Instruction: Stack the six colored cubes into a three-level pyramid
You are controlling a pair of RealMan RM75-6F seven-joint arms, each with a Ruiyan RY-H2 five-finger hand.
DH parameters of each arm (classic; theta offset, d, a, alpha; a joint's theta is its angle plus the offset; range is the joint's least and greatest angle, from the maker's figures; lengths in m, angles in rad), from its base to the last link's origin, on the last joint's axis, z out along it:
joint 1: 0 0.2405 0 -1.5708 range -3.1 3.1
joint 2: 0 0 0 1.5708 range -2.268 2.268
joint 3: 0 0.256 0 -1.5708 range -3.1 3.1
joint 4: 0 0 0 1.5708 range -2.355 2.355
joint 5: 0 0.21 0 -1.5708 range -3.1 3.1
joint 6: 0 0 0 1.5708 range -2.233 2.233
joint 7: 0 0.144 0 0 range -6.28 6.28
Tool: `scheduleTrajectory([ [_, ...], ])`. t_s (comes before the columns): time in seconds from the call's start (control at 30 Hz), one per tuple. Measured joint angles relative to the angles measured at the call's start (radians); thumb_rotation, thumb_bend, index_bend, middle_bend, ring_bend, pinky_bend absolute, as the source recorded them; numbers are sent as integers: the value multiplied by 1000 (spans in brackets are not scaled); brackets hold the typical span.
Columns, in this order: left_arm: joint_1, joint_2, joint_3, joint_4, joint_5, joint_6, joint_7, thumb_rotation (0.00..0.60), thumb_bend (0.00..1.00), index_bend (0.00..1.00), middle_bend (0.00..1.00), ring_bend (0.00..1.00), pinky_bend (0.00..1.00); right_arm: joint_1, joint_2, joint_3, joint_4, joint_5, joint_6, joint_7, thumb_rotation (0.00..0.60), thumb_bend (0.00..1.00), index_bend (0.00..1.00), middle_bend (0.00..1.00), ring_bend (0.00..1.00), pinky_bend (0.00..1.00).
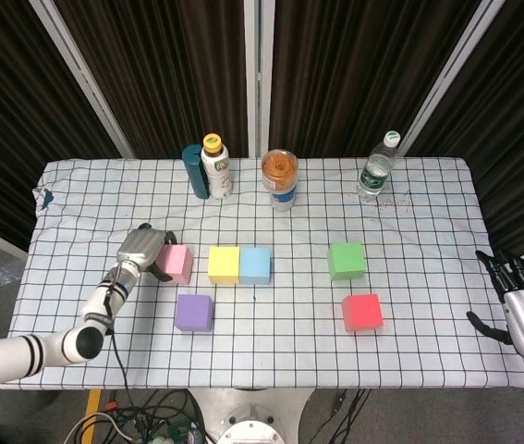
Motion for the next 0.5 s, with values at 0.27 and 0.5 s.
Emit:
scheduleTrajectory([
  [0.27, -25, -7, 13, -13, -6, 2, -4, 600, 14, 121, 111, 81, 112, -4, -2, -1, 2, 6, 3, 2, 600, 150, 0, 160, 0, 113],
  [0.5, -9, 41, 54, -32, 151, -15, -15, 600, 14, 161, 126, 81, 103, -8, -3, -1, 0, 9, 5, -2, 600, 151, 0, 160, 0, 113],
])
